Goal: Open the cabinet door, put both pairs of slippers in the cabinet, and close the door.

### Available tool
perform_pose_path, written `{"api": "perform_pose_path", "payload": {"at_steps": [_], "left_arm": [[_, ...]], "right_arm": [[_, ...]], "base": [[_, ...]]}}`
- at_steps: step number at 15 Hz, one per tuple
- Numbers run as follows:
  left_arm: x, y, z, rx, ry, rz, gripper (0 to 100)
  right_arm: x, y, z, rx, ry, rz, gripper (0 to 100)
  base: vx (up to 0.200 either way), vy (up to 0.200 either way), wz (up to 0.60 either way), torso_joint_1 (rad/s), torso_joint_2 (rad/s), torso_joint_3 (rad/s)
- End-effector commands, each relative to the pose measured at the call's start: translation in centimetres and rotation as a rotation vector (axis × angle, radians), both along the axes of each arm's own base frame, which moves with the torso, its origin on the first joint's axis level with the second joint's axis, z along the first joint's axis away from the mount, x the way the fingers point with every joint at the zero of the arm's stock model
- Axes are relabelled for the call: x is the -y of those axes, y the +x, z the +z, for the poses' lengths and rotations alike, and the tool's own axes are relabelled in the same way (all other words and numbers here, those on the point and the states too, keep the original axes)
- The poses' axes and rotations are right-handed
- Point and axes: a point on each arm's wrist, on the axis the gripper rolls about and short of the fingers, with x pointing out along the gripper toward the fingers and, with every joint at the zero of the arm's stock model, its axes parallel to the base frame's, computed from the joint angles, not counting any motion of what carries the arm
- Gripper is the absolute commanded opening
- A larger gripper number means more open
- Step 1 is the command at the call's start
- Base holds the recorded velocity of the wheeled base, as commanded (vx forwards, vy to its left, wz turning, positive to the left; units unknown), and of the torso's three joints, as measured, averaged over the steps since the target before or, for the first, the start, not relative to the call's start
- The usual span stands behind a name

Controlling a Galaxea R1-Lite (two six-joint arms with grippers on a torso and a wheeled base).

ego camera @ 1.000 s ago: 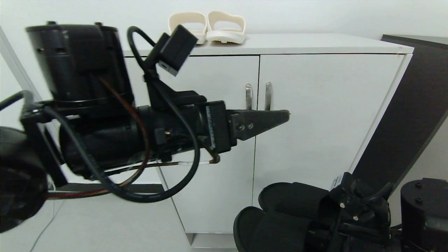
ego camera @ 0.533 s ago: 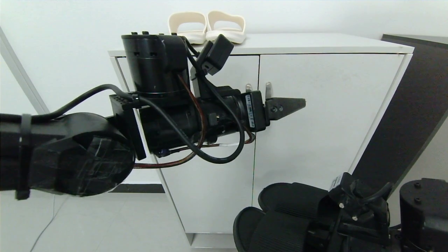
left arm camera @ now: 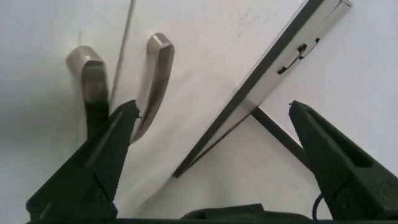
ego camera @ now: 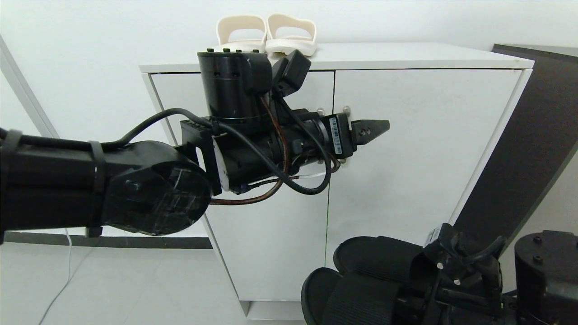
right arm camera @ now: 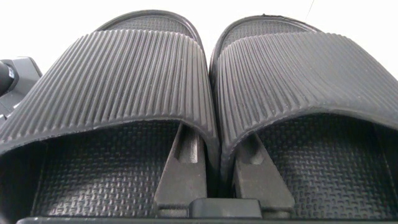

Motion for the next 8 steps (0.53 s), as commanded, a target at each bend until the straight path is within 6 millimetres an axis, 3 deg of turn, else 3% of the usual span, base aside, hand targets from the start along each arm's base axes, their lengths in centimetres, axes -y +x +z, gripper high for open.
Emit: {"api": "perform_pose_path", "payload": {"at_steps": [1, 5, 6, 8], "left_arm": [[0.4, 0.6, -0.4, -0.007, 0.006, 0.004, 100], [1.0, 1.6, -0.9, -0.015, 0.005, 0.003, 100], [0.9, 1.9, -0.9, -0.015, 0.005, 0.009, 0], [0.7, 2.0, -0.9, -0.016, 0.004, 0.013, 0]], "right_arm": [[0.0, 0.0, -0.1, -0.002, -0.002, 0.001, 0], [0.0, 0.0, -0.2, -0.005, -0.006, 0.001, 0], [0.1, -0.1, -0.3, -0.008, -0.009, 0.002, 0], [0.1, -0.1, -0.2, -0.005, -0.006, 0.002, 0]], "base": [[0.000, 0.000, 0.00, 0.000, 0.00, 0.000], [0.000, 0.000, 0.00, 0.000, 0.00, 0.000], [0.000, 0.000, 0.00, 0.000, 0.00, 0.000], [0.000, 0.000, 0.00, 0.000, 0.00, 0.000]]}}
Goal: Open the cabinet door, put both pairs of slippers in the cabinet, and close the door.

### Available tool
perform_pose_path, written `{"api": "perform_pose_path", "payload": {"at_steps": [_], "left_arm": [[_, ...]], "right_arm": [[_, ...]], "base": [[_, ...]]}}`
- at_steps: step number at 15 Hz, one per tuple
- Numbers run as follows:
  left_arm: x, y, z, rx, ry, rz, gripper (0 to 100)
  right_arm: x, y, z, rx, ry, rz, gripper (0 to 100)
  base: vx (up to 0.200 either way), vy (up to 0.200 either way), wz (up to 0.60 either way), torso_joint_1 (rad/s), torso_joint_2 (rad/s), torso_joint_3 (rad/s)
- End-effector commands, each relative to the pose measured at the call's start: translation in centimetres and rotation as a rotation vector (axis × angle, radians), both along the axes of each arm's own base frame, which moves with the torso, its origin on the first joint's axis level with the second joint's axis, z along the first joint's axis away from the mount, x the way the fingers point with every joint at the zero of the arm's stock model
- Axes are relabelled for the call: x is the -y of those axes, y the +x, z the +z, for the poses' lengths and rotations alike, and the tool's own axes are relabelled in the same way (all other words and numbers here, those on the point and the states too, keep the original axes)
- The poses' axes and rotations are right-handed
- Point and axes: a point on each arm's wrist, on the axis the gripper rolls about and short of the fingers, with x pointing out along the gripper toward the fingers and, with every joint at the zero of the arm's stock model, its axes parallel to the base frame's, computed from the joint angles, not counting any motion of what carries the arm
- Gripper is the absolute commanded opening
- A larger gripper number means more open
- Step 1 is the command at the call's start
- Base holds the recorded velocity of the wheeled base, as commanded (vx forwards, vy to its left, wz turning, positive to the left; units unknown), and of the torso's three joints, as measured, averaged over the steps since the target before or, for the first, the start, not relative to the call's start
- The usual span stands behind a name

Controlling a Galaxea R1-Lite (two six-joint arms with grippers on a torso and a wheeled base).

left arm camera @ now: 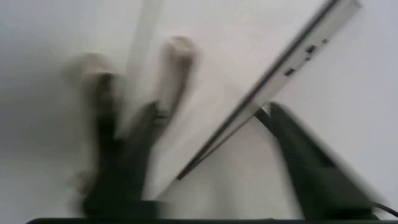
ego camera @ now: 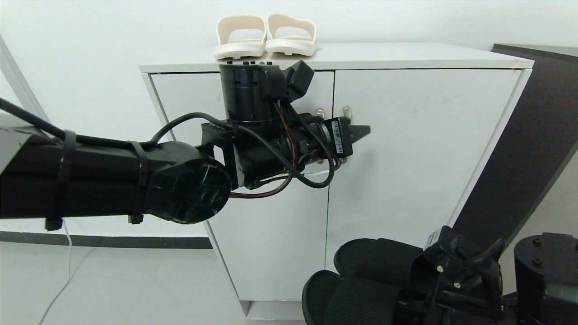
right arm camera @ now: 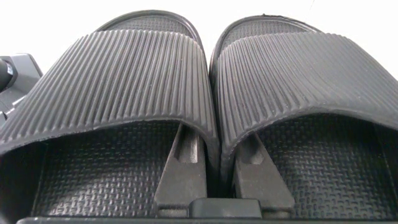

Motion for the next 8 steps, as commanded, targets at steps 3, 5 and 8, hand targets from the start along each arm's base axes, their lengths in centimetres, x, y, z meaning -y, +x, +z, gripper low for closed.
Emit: {"api": "perform_pose_path", "payload": {"at_steps": [3, 5, 8], "left_arm": [[-0.2, -0.3, 0.2, -0.016, -0.016, -0.009, 0], [-0.5, -0.6, 0.2, -0.023, -0.018, -0.009, 0], [-0.6, -3.1, 0.2, -0.032, -0.007, -0.055, 0]], "right_arm": [[0.2, -0.9, -0.5, -0.032, 0.001, 0.086, 0], [0.3, -1.3, -0.7, -0.046, 0.004, 0.125, 0], [1.4, -2.6, -0.9, -0.017, -0.001, 0.265, 0]], "base": [[0.000, 0.000, 0.00, 0.000, 0.00, 0.000], [0.000, 0.000, 0.00, 0.000, 0.00, 0.000], [0.000, 0.000, 0.00, 0.000, 0.00, 0.000]]}}
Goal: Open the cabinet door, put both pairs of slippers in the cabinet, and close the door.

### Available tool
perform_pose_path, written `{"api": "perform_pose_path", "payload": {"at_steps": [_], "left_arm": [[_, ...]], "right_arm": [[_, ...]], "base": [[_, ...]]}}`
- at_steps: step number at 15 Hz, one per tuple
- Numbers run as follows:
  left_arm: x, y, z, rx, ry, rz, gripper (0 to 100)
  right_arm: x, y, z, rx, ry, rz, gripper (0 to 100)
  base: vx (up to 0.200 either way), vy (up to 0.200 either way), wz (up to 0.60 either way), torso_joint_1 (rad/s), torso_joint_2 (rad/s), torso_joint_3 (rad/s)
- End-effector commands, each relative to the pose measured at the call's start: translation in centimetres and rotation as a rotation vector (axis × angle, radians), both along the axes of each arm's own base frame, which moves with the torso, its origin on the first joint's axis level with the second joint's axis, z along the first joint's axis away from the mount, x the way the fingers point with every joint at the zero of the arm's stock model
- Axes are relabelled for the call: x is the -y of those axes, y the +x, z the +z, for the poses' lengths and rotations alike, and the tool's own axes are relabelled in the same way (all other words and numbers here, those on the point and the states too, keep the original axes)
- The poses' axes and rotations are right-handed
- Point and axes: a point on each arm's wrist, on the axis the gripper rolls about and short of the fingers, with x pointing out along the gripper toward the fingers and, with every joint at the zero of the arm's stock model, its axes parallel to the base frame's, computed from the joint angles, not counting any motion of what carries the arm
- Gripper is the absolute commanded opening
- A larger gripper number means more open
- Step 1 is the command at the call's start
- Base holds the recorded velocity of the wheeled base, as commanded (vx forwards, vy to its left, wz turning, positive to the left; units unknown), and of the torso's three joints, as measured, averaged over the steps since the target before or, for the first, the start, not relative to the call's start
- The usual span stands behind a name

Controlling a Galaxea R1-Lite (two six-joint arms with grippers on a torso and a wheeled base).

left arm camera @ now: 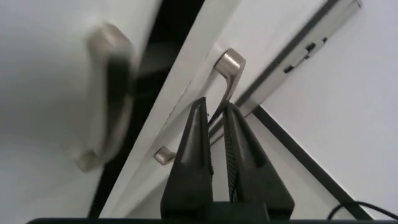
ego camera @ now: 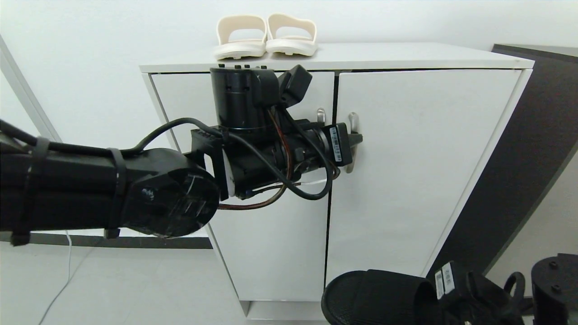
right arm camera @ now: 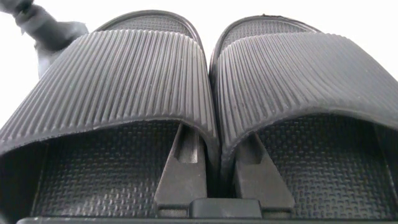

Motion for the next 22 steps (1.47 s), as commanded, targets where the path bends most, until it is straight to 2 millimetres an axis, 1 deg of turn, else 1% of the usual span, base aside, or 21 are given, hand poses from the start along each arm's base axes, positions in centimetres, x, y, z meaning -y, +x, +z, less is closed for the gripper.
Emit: {"api": "perform_pose_path", "payload": {"at_steps": [1, 3, 4, 5, 7, 11, 12, 13, 15, 17, 19, 22], "left_arm": [[-0.3, -2.2, 0.8, 0.009, -0.006, -0.037, 0], [-0.2, -3.9, 1.0, 0.012, -0.006, -0.073, 0], [-0.2, -4.4, 1.1, 0.014, -0.007, -0.079, 0], [-0.4, -5.3, 1.2, 0.016, -0.007, -0.094, 0], [-0.9, -5.8, 1.2, 0.017, -0.001, -0.091, 0], [-3.4, -7.6, 1.4, 0.022, -0.001, -0.082, 0], [-4.0, -7.7, 1.2, 0.019, 0.003, -0.071, 0], [-4.8, -7.4, 1.2, 0.024, -0.006, -0.044, 0], [-5.7, -6.1, 1.3, 0.047, -0.046, 0.004, 0], [-5.2, -5.4, 1.2, 0.007, -0.079, -0.008, 0], [-4.6, -4.7, 1.3, 0.008, -0.083, -0.022, 0], [-3.2, -1.6, 1.4, 0.021, -0.093, 0.005, 0]], "right_arm": [[0.6, -0.6, 0.1, 0.015, 0.005, 0.017, 0], [0.6, -0.6, -0.1, 0.016, -0.002, 0.020, 0], [0.7, -0.7, -0.1, 0.015, -0.003, 0.020, 0], [0.6, -0.6, -0.1, 0.014, -0.004, 0.020, 0], [0.7, -0.7, -0.2, 0.013, -0.007, 0.021, 0], [0.6, -0.9, -0.3, 0.018, -0.016, 0.036, 0], [0.7, -1.0, -0.5, 0.020, -0.022, 0.040, 0], [0.7, -1.1, -0.5, 0.026, -0.027, 0.045, 0], [0.8, -1.2, -0.7, 0.025, -0.035, 0.052, 0], [0.8, -2.0, -1.2, 0.040, -0.057, 0.095, 0], [1.1, -2.3, -1.6, 0.063, -0.080, 0.120, 0], [1.2, -2.4, -1.7, 0.062, -0.084, 0.125, 0]], "base": [[0.000, 0.000, 0.00, 0.000, 0.00, 0.000], [0.000, 0.000, 0.00, 0.000, 0.00, 0.000], [0.000, 0.000, 0.00, 0.000, 0.00, 0.000], [0.000, 0.000, 0.00, 0.000, 0.00, 0.000], [0.000, 0.000, 0.00, 0.000, 0.00, 0.000], [0.000, 0.000, 0.00, 0.000, 0.00, 0.000], [0.000, 0.000, 0.00, 0.000, 0.00, 0.000], [0.000, 0.000, 0.00, 0.000, 0.00, 0.000], [0.000, 0.000, 0.00, 0.000, 0.00, 0.000], [0.000, 0.000, 0.00, 0.000, 0.00, 0.000], [0.000, 0.000, 0.00, 0.000, 0.00, 0.000], [0.000, 0.000, 0.00, 0.000, 0.00, 0.000]]}}
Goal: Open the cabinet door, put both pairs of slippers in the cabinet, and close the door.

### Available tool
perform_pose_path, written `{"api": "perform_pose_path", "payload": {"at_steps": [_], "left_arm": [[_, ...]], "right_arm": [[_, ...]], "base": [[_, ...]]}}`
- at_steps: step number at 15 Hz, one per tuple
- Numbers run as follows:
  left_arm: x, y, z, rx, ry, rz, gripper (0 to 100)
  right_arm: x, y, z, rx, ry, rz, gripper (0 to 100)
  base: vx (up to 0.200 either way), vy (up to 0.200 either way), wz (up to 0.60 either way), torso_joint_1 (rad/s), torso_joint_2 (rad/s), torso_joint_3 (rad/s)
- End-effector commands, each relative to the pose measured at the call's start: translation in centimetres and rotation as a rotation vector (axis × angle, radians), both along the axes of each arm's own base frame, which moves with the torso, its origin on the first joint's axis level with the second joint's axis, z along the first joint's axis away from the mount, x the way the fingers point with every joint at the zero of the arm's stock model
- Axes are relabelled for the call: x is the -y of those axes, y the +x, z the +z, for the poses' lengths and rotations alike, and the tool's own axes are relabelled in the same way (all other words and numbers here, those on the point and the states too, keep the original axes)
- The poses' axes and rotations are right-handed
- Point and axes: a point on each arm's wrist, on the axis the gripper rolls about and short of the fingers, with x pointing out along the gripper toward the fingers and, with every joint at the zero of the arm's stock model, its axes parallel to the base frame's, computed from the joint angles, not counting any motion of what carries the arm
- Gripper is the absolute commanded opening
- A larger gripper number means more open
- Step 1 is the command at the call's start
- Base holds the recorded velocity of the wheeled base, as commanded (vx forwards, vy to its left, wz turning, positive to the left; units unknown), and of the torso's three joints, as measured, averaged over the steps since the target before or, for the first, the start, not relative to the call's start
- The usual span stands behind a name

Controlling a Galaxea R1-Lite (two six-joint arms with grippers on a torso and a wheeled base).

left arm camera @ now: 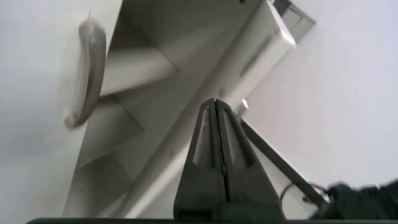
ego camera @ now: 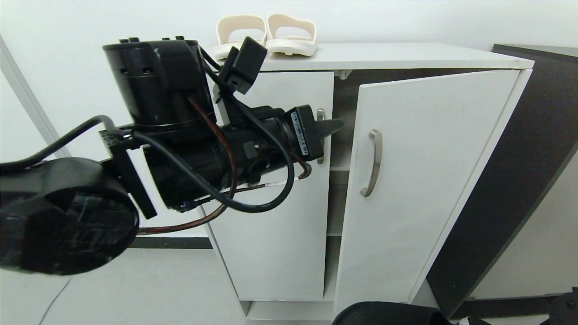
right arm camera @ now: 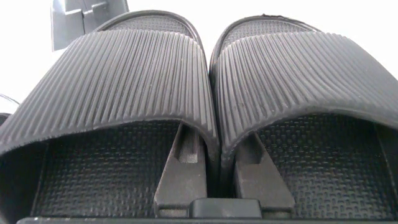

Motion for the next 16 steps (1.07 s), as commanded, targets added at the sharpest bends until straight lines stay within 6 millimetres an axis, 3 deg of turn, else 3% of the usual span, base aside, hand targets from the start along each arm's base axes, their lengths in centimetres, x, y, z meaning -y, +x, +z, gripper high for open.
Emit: {"api": "perform_pose_path", "payload": {"at_steps": [1, 4, 7, 11, 14, 16], "left_arm": [[1.2, 3.0, -0.8, -0.013, 0.008, 0.034, 0], [2.0, 4.9, -1.0, -0.034, -0.017, 0.047, 0], [2.2, 5.2, -1.4, -0.044, -0.017, 0.047, 0], [2.9, 5.3, -1.9, -0.052, -0.046, 0.041, 0], [5.3, 1.8, -3.5, -0.039, -0.046, -0.058, 0], [5.8, 0.7, -3.7, -0.030, -0.057, -0.076, 0]], "right_arm": [[0.0, -0.1, 0.0, 0.000, -0.001, 0.006, 0], [0.1, -0.4, -0.3, -0.006, -0.014, 0.019, 0], [0.0, -0.5, -0.5, -0.012, -0.021, 0.027, 0], [0.1, -1.0, -0.8, -0.019, -0.033, 0.050, 0], [0.0, -2.0, -1.2, -0.024, -0.049, 0.101, 0], [0.0, -2.0, -1.3, -0.027, -0.052, 0.106, 0]], "base": [[0.000, 0.000, 0.00, 0.000, 0.00, 0.000], [0.000, 0.000, 0.00, 0.000, 0.00, 0.000], [0.000, 0.000, 0.00, 0.000, 0.00, 0.000], [-0.200, 0.000, 0.00, 0.005, 0.00, 0.005], [-0.200, 0.000, 0.00, 0.002, 0.00, 0.005], [-0.200, 0.000, 0.00, 0.005, 0.00, 0.002]]}}
